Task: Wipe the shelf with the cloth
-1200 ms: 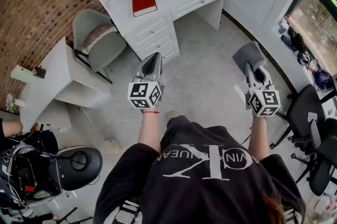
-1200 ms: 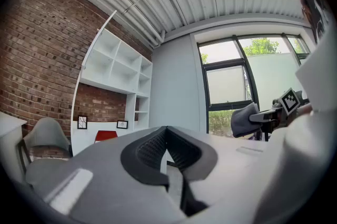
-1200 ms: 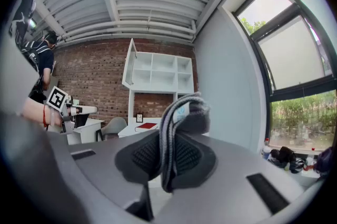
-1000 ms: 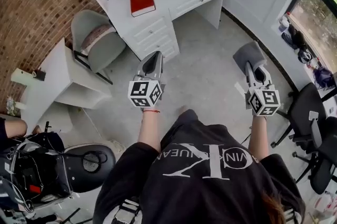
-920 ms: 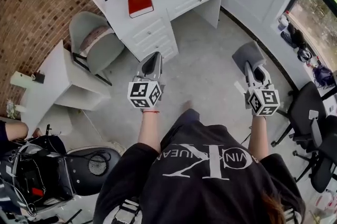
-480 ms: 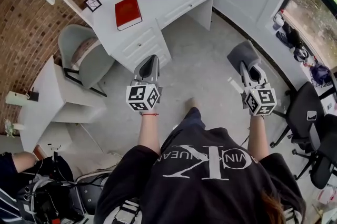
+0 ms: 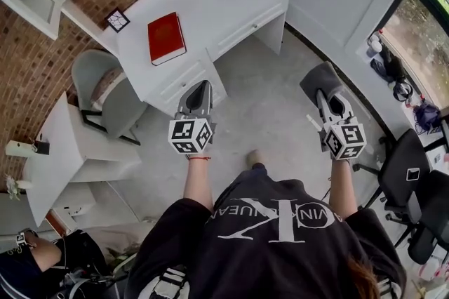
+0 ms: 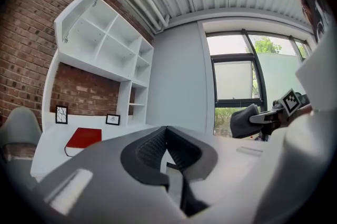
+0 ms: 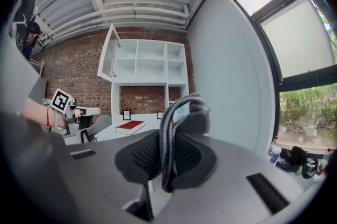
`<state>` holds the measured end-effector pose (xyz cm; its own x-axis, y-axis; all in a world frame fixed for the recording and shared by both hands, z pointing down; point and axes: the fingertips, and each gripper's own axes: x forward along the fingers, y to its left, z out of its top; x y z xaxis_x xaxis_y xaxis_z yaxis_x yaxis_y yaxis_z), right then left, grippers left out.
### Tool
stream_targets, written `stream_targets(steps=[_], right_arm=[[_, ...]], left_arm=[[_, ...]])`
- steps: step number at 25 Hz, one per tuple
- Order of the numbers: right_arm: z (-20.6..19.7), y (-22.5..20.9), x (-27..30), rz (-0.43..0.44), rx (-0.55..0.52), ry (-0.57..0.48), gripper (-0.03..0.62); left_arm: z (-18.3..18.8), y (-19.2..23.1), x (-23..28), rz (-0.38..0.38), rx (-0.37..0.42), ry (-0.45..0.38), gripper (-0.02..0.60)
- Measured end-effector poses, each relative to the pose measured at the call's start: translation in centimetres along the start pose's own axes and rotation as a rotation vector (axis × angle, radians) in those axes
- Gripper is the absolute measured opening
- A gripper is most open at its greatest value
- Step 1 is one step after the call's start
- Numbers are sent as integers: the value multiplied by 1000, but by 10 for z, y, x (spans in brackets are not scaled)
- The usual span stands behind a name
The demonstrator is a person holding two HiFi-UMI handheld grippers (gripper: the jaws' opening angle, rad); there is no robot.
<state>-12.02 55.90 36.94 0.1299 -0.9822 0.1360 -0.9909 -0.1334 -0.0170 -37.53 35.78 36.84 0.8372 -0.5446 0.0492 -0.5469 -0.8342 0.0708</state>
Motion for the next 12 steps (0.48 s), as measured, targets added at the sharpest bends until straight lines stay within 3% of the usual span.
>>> stream_targets(steps=[12], right_arm=[[13, -29, 122, 28, 11, -10, 44]], left_arm=[[7, 64, 97, 14, -32, -29, 11]])
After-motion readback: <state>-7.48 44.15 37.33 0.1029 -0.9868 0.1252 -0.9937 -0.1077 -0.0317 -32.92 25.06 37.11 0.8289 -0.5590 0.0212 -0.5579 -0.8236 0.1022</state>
